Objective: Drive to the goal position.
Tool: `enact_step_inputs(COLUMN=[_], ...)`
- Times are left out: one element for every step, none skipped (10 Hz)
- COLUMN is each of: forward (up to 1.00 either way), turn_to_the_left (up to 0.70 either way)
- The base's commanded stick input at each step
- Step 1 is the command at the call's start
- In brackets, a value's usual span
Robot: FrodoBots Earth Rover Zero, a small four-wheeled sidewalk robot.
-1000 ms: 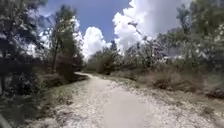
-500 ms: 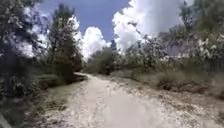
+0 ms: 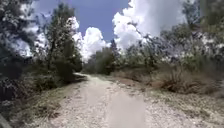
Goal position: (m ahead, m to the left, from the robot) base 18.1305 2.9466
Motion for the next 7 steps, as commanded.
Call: enact_step_inputs(forward=[0.50,0.50,0.50,0.50,0.50,0.50,0.50], turn_to_the_left=[0.00,0.00,0.08,0.21,0.00,0.00,0.00])
